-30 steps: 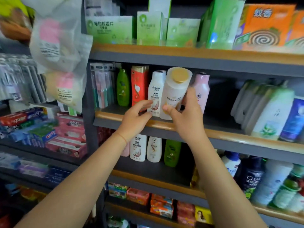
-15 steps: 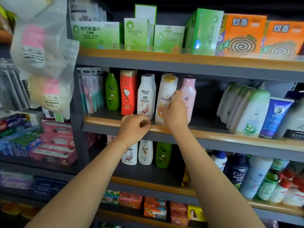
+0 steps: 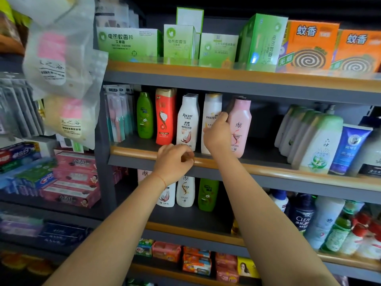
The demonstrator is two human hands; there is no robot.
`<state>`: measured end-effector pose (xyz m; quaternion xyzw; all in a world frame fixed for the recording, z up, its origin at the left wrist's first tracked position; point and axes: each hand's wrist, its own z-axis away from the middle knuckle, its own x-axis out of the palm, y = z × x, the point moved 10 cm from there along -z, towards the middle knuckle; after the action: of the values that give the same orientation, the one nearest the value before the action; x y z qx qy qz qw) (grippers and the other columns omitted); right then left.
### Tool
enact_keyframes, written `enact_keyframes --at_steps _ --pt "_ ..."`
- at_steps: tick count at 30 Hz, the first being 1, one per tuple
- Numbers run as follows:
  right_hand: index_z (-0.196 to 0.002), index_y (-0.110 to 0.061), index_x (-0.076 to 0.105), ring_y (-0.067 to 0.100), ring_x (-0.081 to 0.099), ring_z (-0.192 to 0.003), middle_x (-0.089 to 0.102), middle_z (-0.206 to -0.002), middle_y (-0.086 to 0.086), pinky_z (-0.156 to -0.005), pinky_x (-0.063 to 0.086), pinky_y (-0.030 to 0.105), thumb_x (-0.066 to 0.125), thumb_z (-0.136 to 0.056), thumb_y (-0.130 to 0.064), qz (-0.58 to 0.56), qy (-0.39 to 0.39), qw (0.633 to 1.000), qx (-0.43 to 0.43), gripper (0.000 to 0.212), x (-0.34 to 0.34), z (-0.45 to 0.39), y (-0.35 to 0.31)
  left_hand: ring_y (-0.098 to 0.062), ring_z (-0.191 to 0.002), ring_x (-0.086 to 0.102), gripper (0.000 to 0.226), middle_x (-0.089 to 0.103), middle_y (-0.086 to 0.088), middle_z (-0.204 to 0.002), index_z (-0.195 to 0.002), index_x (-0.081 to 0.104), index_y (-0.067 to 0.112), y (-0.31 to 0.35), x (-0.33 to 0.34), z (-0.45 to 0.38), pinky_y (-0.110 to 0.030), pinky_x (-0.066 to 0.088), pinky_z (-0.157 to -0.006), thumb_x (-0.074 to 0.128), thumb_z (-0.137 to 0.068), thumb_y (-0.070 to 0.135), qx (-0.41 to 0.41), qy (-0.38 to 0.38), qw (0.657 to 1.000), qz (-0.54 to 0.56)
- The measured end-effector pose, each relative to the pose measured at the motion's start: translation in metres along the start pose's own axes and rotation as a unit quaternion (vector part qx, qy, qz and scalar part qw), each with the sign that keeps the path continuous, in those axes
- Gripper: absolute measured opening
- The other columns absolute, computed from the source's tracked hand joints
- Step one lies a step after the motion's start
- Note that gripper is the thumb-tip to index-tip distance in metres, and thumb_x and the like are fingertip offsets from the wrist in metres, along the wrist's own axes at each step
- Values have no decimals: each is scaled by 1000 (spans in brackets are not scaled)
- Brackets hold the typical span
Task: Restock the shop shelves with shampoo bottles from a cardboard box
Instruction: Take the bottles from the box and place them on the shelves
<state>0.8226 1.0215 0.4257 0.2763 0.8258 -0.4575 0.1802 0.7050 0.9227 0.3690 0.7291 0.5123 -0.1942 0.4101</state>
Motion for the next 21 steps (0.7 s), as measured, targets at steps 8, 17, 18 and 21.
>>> enact_keyframes --at_steps 8,17,18,21 --pt "-128 -4 36 31 59 -110 55 -125 18 -90 52 38 60 -94 -9 -70 -3 997 12 42 8 -2 8 -9 -89 42 11 50 23 -86 -101 65 29 1 -2 3 -23 21 -87 61 -92 24 18 5 1000 0" --pt "-145 -4 32 25 55 -119 52 -135 14 -88 43 23 69 -91 -28 -101 15 994 -39 70 -16 33 -7 -16 -104 51 21 64 12 -106 -110 67 27 0 1 1 -24 23 -92 61 -91 22 23 3 1000 18" --pt "-143 -7 38 20 56 -118 55 -132 9 -85 41 17 67 -92 -28 -131 38 989 -55 62 -26 46 -10 -16 -109 51 28 64 9 -113 -116 67 24 -1 -7 6 -26 28 -97 61 -89 17 26 41 998 42" --pt "-118 -13 57 6 63 -92 67 -100 -1 -75 49 16 62 -95 -18 -296 32 952 -65 24 -31 89 -16 -17 -117 48 36 56 1 -122 -121 64 15 -33 -54 49 -30 37 -102 56 -87 5 -27 251 963 93"
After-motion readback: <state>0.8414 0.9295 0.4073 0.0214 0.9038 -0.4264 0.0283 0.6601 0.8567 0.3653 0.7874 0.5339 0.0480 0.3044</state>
